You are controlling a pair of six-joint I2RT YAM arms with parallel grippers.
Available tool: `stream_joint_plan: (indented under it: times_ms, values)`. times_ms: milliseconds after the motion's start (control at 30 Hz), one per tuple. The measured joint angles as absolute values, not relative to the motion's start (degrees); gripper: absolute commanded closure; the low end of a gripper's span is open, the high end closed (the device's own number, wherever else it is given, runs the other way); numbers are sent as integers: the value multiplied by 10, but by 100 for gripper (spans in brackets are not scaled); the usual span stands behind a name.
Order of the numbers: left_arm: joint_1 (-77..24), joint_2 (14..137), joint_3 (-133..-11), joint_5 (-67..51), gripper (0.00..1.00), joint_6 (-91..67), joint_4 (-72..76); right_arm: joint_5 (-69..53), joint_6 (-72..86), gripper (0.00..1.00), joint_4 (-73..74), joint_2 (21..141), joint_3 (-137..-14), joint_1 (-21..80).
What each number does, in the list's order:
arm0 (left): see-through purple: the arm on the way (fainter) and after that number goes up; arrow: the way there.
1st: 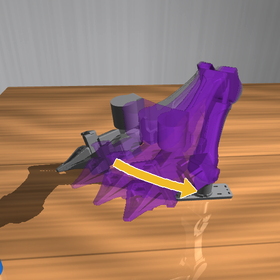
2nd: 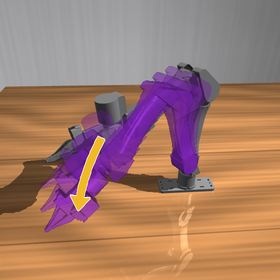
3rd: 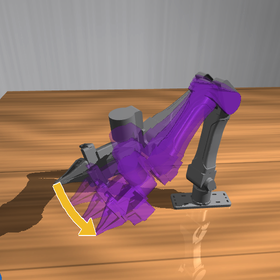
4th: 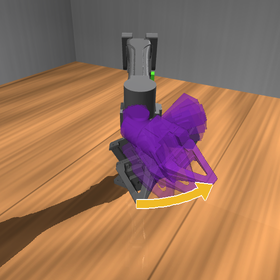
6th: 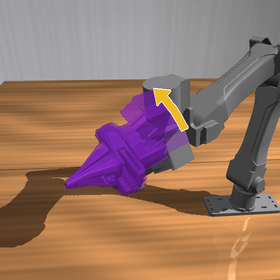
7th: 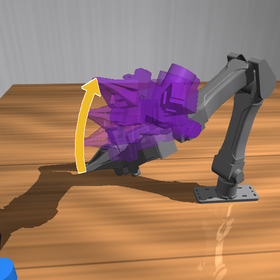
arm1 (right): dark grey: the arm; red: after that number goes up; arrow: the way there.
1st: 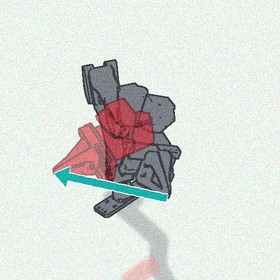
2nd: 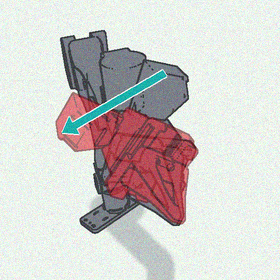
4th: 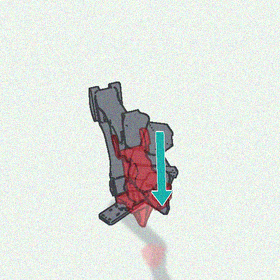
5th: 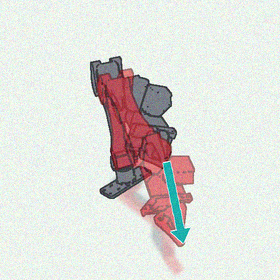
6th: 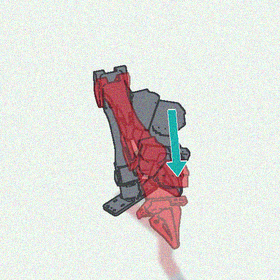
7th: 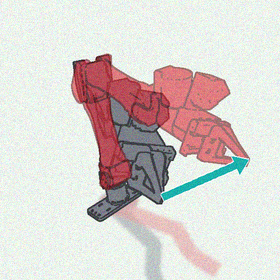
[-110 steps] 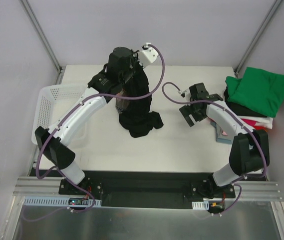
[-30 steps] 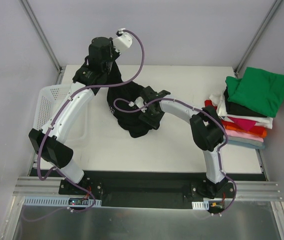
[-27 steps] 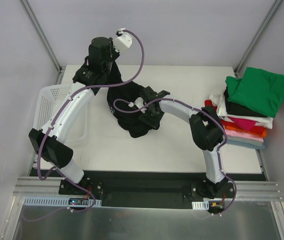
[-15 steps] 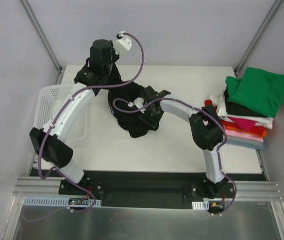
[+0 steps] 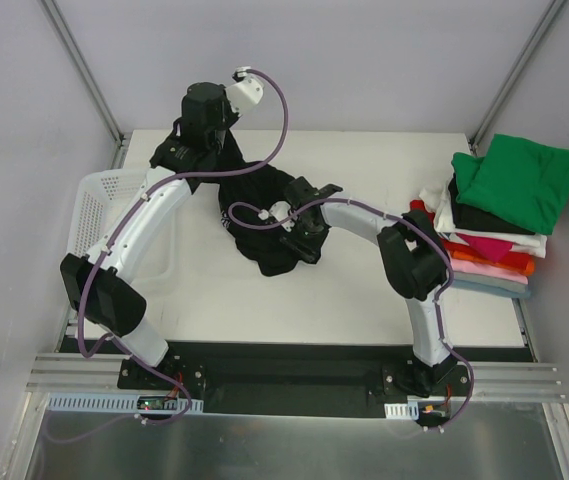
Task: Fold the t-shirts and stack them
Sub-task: Flatten the tshirt out
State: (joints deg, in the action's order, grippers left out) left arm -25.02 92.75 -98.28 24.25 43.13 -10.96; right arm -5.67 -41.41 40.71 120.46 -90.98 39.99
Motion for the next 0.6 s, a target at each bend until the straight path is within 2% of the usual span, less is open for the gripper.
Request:
stream_joint_plan:
  times_ms: [67,100,167,200,267,600]
  values:
    - [-250,927,-982,243,100,431,-109,-58,-416,63,406,1205,-909,398]
    - [-250,927,-981,243,100,431,-109,-59,-416,70,405,1205,-909,397]
    - [-250,927,-980,243,100,431,-109,-61,-420,77,405,1205,-909,395]
    - [-250,927,-978,243,100,431,-108,-62,-420,88,405,1205,-909,394]
    - [-250,927,-976,243,100,431,-107,-63,-423,99,405,1205,-909,393]
    - [-240,926,-956,243,100,430,-101,-41,-422,99,408,1204,-909,392]
